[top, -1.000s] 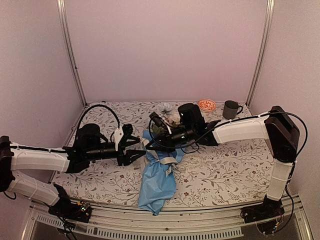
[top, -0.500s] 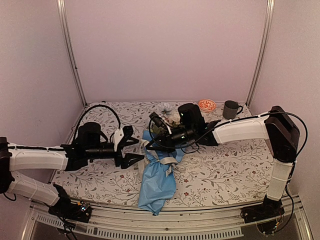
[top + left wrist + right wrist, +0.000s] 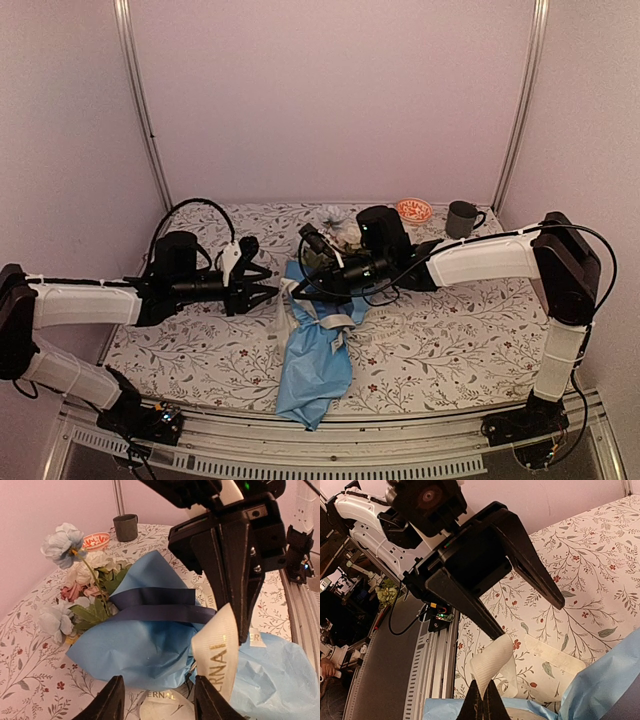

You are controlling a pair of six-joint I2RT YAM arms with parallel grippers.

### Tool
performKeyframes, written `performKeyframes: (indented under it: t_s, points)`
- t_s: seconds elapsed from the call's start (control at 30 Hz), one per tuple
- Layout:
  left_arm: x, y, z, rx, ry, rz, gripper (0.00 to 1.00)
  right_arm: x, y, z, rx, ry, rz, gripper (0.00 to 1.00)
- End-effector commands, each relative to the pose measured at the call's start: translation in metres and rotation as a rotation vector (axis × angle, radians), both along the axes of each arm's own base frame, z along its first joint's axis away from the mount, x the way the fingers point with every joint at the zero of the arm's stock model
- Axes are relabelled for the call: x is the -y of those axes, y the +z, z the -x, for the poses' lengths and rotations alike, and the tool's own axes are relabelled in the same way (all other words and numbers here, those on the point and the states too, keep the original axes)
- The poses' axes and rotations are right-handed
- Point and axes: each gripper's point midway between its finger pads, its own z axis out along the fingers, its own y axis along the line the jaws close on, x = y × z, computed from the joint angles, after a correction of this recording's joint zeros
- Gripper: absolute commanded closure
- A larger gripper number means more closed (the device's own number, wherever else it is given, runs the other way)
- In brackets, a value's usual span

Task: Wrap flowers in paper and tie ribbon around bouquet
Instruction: Pass from the right arm to the left

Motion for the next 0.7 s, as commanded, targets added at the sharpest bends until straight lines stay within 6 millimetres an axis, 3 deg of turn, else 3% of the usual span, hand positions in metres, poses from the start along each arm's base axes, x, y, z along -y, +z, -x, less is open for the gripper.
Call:
performKeyframes:
  t_s: [0.0,0.33,0.6,0.67]
  points:
    - [0.014,0.006,0.006,-0.026,-0.108,0.045,0.51,0.003,0.02,0.007,0.03,0.03,-0.041,1.0]
    - [0.033,0.022,0.024,0.017,-0.199,0.115,0.51,0.004,0.02,0.006,0.03,0.024,-0.035,1.0]
    - [0.042,0.023,0.034,0.001,-0.226,0.113,0.64,0.005,0.016,0.007,0.026,0.025,-0.026,1.0]
    - [0.044,0.026,0.037,0.002,-0.242,0.117,0.64,0.005,0.015,0.006,0.027,0.021,-0.023,1.0]
